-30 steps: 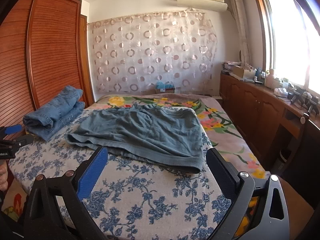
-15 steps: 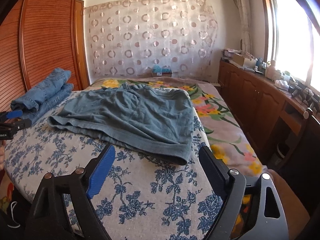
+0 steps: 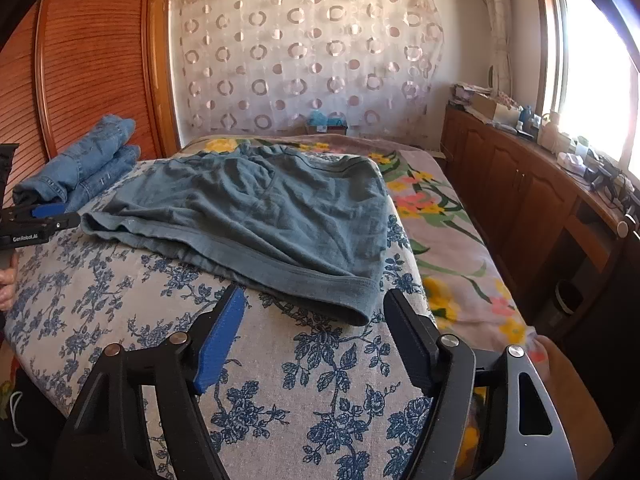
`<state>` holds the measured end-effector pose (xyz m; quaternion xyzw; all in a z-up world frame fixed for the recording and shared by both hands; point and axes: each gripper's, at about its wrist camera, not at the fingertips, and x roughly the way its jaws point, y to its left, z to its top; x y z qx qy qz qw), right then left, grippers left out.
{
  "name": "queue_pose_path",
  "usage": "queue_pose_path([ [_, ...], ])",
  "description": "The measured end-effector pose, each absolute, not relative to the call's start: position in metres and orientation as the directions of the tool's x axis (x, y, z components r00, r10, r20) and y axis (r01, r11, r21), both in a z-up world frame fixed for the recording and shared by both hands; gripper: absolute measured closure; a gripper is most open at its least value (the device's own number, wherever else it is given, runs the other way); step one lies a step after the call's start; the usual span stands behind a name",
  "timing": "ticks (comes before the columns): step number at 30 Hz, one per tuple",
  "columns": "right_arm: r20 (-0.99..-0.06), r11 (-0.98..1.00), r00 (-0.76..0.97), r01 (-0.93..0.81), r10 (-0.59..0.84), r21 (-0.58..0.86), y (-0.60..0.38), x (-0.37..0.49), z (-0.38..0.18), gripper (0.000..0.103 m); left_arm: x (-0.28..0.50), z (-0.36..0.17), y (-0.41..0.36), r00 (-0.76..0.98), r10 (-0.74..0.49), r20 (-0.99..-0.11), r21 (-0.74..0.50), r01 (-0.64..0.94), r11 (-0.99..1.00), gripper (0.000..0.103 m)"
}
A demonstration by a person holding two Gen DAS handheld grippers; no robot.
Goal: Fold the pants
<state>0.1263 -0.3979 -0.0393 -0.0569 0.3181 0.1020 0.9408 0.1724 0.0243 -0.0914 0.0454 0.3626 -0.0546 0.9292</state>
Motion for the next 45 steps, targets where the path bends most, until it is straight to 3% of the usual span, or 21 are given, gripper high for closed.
queue_pose_path([
  [5,-0.63,0.972,0.764,-0.225,0.139,-0.059,-0.404,0.135,-0.043,0.04,0.182,-0.098,0.022,0.705,-0.056,-0.707,0.065,0.144,0.987,0.058],
  [14,-0.677,0.973,0.731,-0.205,0.081,-0.106,-0.421,0.153,-0.052,0.06,0.189,-0.103,0.024,0.689,-0.069,-0.721,0.051,0.152,0.987,0.071],
  [27,-0.723,0.973,0.687,-0.209,0.078,-0.094,-0.424,0.164,-0.07,0.064,0.201,-0.107,0.025,0.683,-0.054,-0.728,0.058,0.14,0.988,0.073],
  [28,-0.722,0.973,0.687,-0.211,0.081,-0.091,-0.423,0.165,-0.07,0.07,0.201,-0.108,0.026,0.681,-0.065,-0.73,0.046,0.143,0.989,0.077],
  [29,-0.721,0.972,0.688,-0.214,0.081,-0.095,-0.423,0.167,-0.07,0.084,0.203,-0.109,0.027,0.673,-0.082,-0.735,0.026,0.15,0.988,0.079],
  [30,-0.721,0.97,0.687,-0.224,0.088,-0.094,-0.421,0.168,-0.07,0.092,0.202,-0.108,0.028,0.67,-0.09,-0.737,0.019,0.154,0.988,0.08],
  [32,-0.712,0.97,0.696,-0.225,0.094,-0.093,-0.419,0.17,-0.069,0.097,0.201,-0.107,0.028,0.678,-0.09,-0.73,0.025,0.158,0.987,0.087],
  [35,-0.699,0.972,0.705,-0.226,0.116,-0.067,-0.419,0.17,-0.064,0.1,0.195,-0.102,0.029,0.693,-0.109,-0.713,0.011,0.166,0.986,0.097],
  [45,-0.681,0.96,0.707,-0.28,0.19,-0.023,-0.416,0.152,-0.044,0.102,0.149,-0.075,0.049,0.746,-0.138,-0.652,-0.014,0.171,0.985,0.1],
])
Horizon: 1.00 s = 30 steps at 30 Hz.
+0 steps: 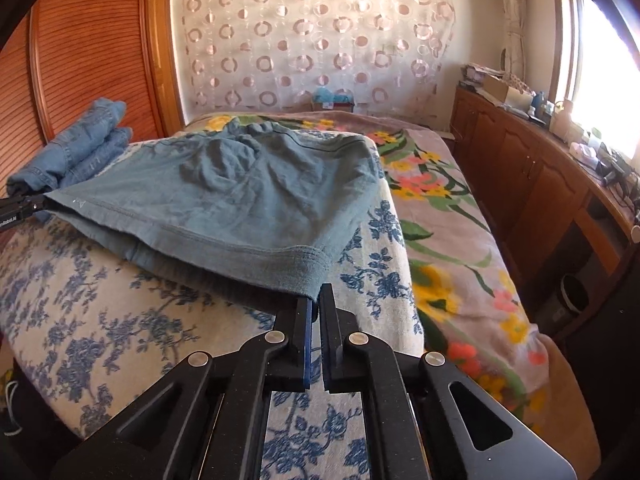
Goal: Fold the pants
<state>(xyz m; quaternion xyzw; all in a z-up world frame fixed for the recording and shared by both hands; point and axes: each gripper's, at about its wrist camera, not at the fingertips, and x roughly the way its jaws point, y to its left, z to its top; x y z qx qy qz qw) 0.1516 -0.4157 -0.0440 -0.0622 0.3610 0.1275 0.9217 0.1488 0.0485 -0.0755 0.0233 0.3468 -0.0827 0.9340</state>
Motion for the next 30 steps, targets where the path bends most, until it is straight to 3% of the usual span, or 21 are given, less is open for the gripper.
queue_pose_path([
  [22,-0.712,0.948,0.658,-0.315,0.247,0.037,-0.428,0.069,-0.047,0.103,0.036,-0.095,0.056,0.723,-0.148,-0.675,-0.021,0.181,0.983,0.1],
  [28,-0.731,0.955,0.641,-0.292,0.236,0.052,-0.428,0.064,-0.063,0.102,0.031,-0.106,0.055,0.703,-0.126,-0.7,-0.007,0.17,0.985,0.095],
  [30,-0.728,0.958,0.65,-0.285,0.22,0.035,-0.425,0.064,-0.06,0.093,0.028,-0.102,0.055,0.709,-0.133,-0.693,-0.011,0.175,0.985,0.094],
])
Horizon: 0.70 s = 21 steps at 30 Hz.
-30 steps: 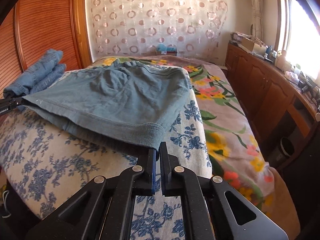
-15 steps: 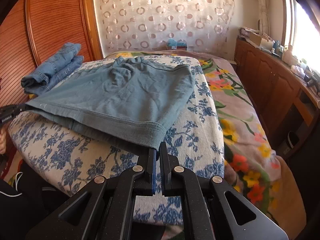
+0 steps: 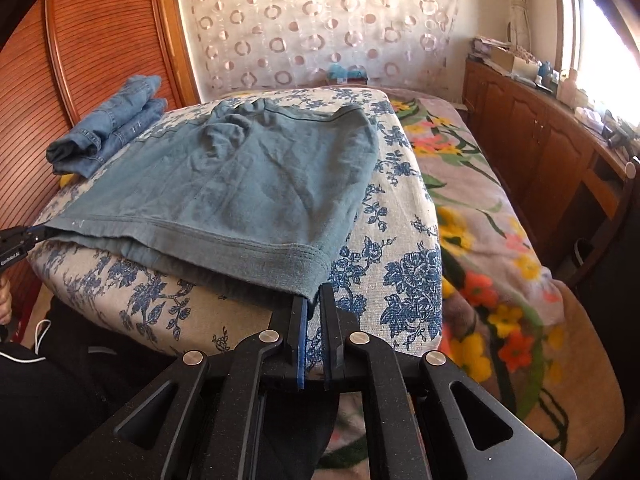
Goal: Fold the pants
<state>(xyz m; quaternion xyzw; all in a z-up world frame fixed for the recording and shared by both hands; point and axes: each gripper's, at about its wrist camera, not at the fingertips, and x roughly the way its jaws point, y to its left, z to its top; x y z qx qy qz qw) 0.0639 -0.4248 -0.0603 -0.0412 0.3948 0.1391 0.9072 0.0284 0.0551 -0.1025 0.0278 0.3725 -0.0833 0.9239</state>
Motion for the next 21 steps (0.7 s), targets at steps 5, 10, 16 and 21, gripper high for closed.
queue_pose_path([
  [5,-0.698,0.953,0.674,-0.3,0.241,0.039,-0.426,0.056,-0.047,0.072,0.02,-0.091,0.063,0.723,-0.146,-0.675,-0.031,0.17,0.985,0.076],
  [10,-0.674,0.938,0.684,-0.344,0.28,0.041,-0.412,0.052,-0.033,0.072,0.02,-0.083,0.075,0.721,-0.169,-0.672,-0.089,0.149,0.985,0.07],
  [16,-0.667,0.908,0.665,-0.417,0.336,0.043,-0.375,0.059,-0.034,0.072,0.026,-0.077,0.077,0.727,-0.201,-0.656,-0.116,0.167,0.979,0.064],
  [21,-0.671,0.883,0.64,-0.467,0.374,0.047,-0.348,0.068,-0.04,0.071,0.036,-0.078,0.072,0.712,-0.219,-0.667,-0.112,0.195,0.974,0.061],
])
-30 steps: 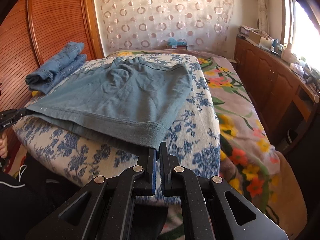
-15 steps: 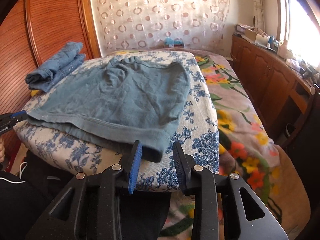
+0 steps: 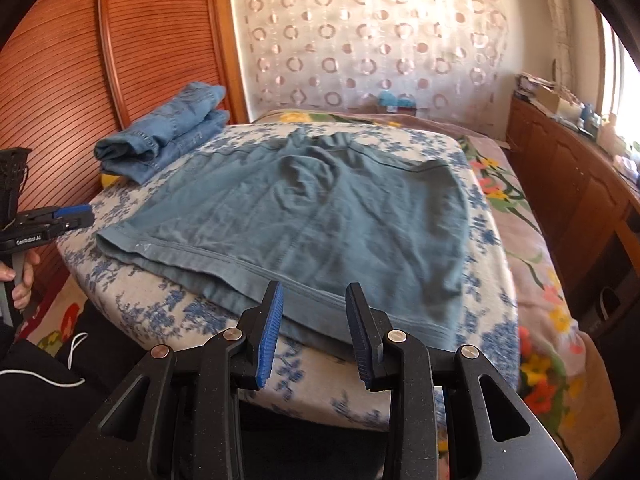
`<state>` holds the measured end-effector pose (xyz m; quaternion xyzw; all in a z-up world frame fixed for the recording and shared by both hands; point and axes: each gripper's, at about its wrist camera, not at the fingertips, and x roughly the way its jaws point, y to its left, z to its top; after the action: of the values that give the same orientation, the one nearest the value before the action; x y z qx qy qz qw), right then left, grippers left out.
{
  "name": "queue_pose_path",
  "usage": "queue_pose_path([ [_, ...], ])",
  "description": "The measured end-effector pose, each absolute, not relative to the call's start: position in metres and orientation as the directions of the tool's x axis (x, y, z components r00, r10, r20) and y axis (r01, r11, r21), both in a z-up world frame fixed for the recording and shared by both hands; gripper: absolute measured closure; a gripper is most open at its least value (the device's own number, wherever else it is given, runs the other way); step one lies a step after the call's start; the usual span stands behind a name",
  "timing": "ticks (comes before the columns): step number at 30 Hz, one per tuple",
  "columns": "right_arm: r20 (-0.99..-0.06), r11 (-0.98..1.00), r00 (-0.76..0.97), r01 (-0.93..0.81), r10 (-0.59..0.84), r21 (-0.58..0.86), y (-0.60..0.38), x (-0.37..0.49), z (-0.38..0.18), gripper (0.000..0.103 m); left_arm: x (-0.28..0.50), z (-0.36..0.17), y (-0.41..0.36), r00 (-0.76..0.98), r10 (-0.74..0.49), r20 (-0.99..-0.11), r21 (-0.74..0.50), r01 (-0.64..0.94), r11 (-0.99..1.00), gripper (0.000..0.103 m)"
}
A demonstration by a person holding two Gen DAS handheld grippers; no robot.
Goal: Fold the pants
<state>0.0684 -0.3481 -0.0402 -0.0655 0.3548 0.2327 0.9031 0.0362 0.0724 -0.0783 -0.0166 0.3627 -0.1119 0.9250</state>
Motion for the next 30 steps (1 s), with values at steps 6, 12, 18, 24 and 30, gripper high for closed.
queue_pose_path([
  [6,-0.692,0.845,0.592,-0.533,0.413,0.049,-0.315,0.081,-0.054,0.072,0.047,-0.083,0.069,0.706,-0.231,-0.67,-0.123,0.202,0.972,0.047],
  [12,-0.722,0.805,0.538,-0.592,0.435,0.043,-0.284,0.088,-0.071,0.072,0.059,-0.085,0.067,0.717,-0.219,-0.662,-0.112,0.194,0.975,0.037],
  [18,-0.737,0.786,0.522,-0.618,0.429,0.019,-0.27,0.089,-0.078,0.072,0.064,-0.081,0.069,0.739,-0.183,-0.648,-0.093,0.162,0.982,0.037],
  [24,-0.744,0.776,0.523,-0.631,0.416,-0.009,-0.265,0.091,-0.078,0.074,0.067,-0.08,0.069,0.744,-0.175,-0.644,-0.089,0.154,0.984,0.037],
  [30,-0.747,0.759,0.514,-0.651,0.422,-0.019,-0.262,0.089,-0.079,0.089,0.069,-0.081,0.067,0.738,-0.171,-0.652,-0.089,0.149,0.985,0.037],
])
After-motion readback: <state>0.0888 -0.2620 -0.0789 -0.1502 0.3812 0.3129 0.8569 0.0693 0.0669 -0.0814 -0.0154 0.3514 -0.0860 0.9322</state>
